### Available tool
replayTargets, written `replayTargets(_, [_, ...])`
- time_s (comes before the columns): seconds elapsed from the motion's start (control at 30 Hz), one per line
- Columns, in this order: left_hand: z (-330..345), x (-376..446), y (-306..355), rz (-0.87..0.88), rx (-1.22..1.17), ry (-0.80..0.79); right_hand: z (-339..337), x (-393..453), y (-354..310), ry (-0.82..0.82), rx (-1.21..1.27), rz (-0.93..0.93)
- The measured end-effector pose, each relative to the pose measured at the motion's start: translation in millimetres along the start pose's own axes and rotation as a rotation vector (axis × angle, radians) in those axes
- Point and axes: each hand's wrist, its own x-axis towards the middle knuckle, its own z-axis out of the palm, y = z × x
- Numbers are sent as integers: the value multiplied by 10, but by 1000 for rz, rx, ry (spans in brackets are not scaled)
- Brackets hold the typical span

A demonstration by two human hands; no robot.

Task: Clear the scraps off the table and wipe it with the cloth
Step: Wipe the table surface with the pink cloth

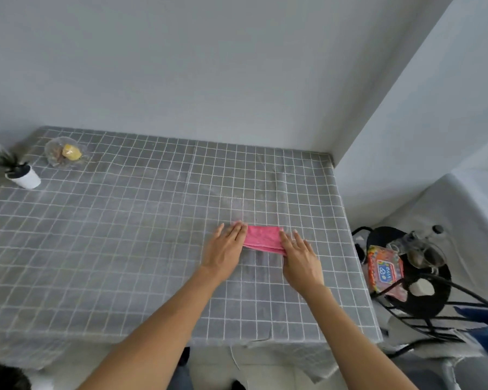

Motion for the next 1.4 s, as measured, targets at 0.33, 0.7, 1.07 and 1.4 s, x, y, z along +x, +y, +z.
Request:
replayTargets(0.33, [-292, 145, 726, -72, -49, 117, -396, -10, 575, 117, -45, -22])
replayTargets(0.7, [405, -470, 1136, -84, -46, -13, 350, -726, 990, 29, -7, -94])
replayTargets(1.07, [774, -928, 1259, -64, 3, -173, 775, -1187, 1078, -97, -54, -81])
replayTargets(1.4, [788, -1021, 1100, -106, -86, -152, 697, -1221, 1242, -92, 112, -46])
